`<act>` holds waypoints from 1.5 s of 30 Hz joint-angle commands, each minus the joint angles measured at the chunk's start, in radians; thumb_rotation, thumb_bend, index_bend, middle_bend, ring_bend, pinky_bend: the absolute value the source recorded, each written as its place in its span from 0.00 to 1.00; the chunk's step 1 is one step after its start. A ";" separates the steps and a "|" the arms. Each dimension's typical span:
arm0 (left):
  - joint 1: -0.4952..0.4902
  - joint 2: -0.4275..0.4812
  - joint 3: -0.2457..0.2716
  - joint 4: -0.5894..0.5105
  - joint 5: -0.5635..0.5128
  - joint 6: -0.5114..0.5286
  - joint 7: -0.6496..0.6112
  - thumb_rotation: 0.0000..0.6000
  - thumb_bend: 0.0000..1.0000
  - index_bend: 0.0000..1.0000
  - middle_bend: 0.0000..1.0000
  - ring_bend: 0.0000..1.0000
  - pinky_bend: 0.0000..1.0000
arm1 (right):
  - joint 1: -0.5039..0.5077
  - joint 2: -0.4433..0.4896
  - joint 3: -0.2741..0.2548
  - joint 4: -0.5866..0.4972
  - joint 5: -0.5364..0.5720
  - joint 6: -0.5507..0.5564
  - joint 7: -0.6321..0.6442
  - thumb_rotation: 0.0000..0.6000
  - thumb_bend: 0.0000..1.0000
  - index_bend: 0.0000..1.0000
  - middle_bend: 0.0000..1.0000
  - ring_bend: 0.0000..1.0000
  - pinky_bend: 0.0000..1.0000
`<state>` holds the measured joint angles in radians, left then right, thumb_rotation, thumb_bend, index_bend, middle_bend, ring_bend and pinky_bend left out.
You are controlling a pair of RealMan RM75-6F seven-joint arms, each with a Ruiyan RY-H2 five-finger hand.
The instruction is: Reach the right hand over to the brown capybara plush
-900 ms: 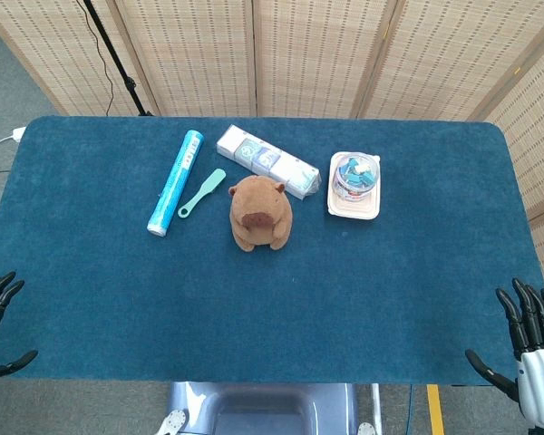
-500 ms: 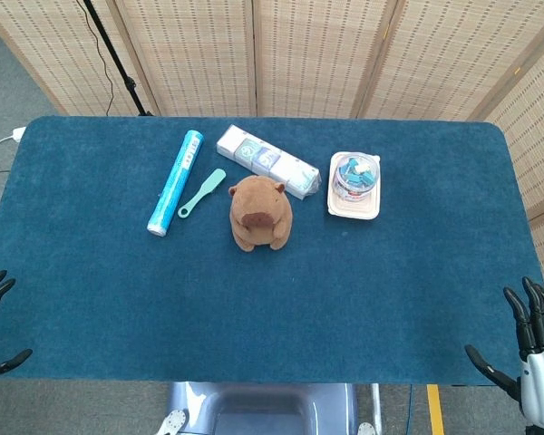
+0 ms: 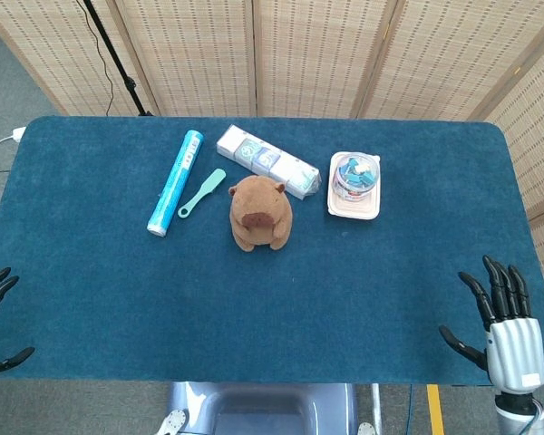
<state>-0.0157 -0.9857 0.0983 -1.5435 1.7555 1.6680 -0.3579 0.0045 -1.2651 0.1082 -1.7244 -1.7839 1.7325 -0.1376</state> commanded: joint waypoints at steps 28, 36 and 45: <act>-0.019 0.022 0.001 0.009 -0.010 -0.029 -0.071 1.00 0.00 0.00 0.00 0.00 0.00 | 0.381 -0.474 0.154 0.108 0.225 -0.379 -0.281 1.00 0.34 0.43 0.00 0.00 0.00; -0.021 0.025 0.000 0.012 -0.012 -0.032 -0.077 1.00 0.00 0.00 0.00 0.00 0.00 | 0.454 -0.579 0.175 0.241 0.239 -0.392 -0.291 1.00 0.34 0.43 0.00 0.00 0.00; -0.024 0.025 0.001 0.008 -0.014 -0.039 -0.071 1.00 0.00 0.00 0.00 0.00 0.00 | 0.509 -0.634 0.205 0.314 0.284 -0.424 -0.308 1.00 0.34 0.42 0.01 0.00 0.00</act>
<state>-0.0393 -0.9608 0.0988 -1.5353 1.7417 1.6293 -0.4292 0.5067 -1.8930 0.3075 -1.4179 -1.5071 1.3145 -0.4411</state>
